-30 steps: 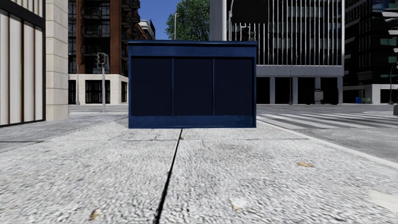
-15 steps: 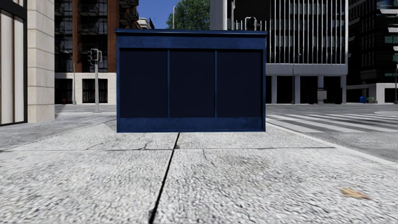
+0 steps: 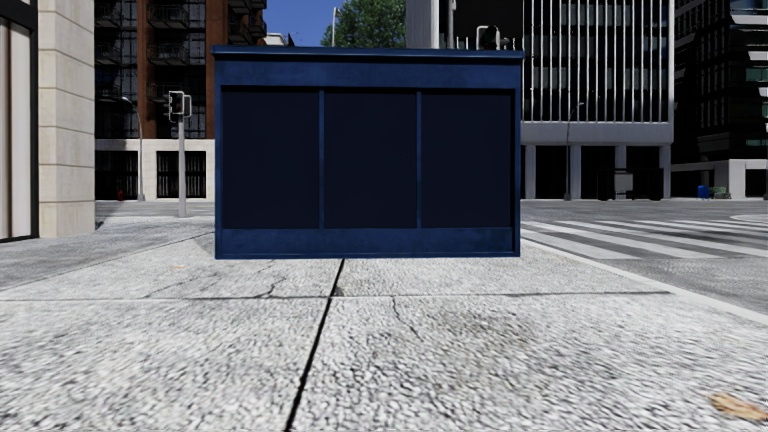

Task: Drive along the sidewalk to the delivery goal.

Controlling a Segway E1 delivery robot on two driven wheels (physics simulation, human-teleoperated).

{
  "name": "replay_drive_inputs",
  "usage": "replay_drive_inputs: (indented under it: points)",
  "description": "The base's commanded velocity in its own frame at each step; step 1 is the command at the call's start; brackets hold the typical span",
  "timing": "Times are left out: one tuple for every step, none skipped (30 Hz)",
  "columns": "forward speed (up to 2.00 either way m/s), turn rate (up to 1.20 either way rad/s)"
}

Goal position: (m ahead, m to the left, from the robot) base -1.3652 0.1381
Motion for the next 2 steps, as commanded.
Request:
replay_drive_inputs:
  points:
    - [0.00,0.00]
    - [0.00,0.00]
